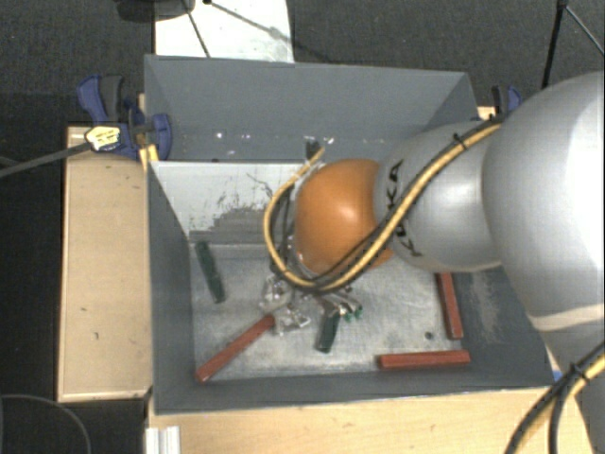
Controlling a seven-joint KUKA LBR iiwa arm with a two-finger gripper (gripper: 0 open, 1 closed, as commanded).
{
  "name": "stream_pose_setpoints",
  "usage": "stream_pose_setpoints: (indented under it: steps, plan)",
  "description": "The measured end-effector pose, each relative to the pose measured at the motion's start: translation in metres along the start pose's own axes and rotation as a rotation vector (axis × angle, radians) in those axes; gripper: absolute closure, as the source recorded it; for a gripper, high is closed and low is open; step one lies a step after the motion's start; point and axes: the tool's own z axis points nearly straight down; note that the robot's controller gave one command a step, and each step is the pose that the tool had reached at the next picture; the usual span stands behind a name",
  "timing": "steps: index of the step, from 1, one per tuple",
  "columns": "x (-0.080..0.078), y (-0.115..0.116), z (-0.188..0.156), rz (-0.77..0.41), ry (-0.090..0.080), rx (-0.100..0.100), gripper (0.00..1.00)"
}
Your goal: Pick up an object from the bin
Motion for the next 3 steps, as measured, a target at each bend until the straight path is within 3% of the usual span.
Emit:
stream_pose_setpoints:
  steps: [1, 2, 3]
  plan:
    - [0.009, -0.003, -0.188, -0.015, -0.001, 0.002, 1.0]
    - [0.011, -0.003, -0.183, -0.014, 0.008, 0.0, 1.0]
    - [0.013, -0.013, -0.095, -0.021, 0.011, -0.001, 0.0]
